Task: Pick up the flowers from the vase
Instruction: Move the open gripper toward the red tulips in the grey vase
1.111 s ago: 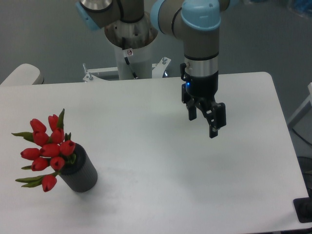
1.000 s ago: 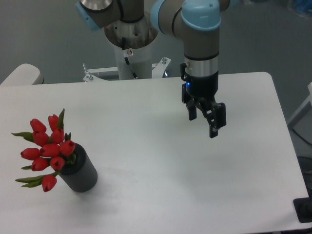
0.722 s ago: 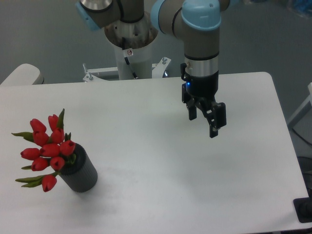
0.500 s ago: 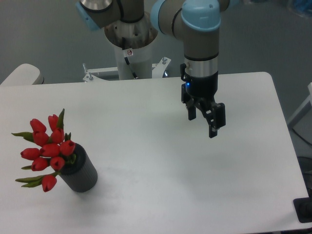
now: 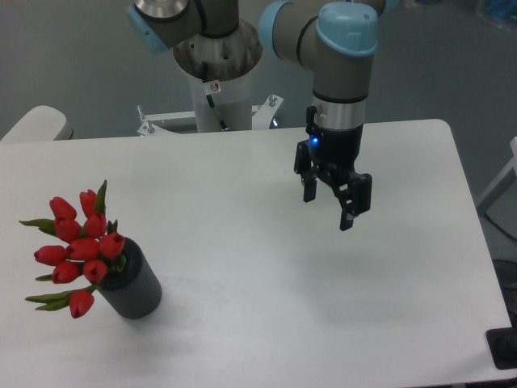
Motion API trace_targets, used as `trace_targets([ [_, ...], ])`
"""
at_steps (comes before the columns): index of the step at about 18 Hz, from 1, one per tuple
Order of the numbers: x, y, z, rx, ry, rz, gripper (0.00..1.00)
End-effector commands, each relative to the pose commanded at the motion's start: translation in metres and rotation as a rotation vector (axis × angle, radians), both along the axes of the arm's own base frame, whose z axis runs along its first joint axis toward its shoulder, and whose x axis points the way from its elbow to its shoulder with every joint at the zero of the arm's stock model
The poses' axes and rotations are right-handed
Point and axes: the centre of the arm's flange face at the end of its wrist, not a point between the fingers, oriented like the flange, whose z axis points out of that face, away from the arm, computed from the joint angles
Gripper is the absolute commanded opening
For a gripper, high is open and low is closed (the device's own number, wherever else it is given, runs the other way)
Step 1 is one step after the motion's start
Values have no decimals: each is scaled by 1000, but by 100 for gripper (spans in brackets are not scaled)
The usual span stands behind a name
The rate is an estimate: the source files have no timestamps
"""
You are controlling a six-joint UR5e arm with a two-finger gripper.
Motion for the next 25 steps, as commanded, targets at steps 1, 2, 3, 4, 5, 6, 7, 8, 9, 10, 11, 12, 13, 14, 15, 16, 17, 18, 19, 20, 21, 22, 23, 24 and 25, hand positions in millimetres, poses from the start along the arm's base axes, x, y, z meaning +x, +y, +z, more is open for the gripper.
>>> trace_targets([
  [1,1,1,-2,10,-29,47,100],
  [2,3,3,-3,19,-56,88,100],
  [3,6,4,-3,28,-77,115,100],
  [4,13,12,-4,38,-100,131,100],
  [5,20,18,-4,42,-121,160,100],
  [6,26,23,-5,56,-150,190,100],
  [7,34,31,-2,65,-169,212,100],
  [8,41,39,-2,73,-194,235,100],
  [9,46,43,-2,79,-214,257,100],
  [10,52,46,-6,82,-237,265,100],
  [11,64,52,-9,83,-256,250,100],
  [12,74,53,-14,76,-270,246,100],
  [13,82,54,-21,67,-289,252,100],
  [14,93,57,-27,63,-311,248,100],
  [15,103,61,-31,68,-340,241,100],
  [16,111,62,-34,82,-382,244,100],
  [17,119,63,-34,107,-433,245,100],
  [18,127,66,-35,134,-495,249,100],
  [19,135,69,-34,155,-537,247,100],
  [20,142,72,-36,160,-553,229,100],
  [21,149,76,-36,164,-563,211,100],
  [22,155,80,-37,165,-568,191,100],
  [23,161,84,-38,161,-574,180,100],
  [24,165,87,-39,158,-576,169,100],
  [25,169,90,-40,155,-574,153,100],
])
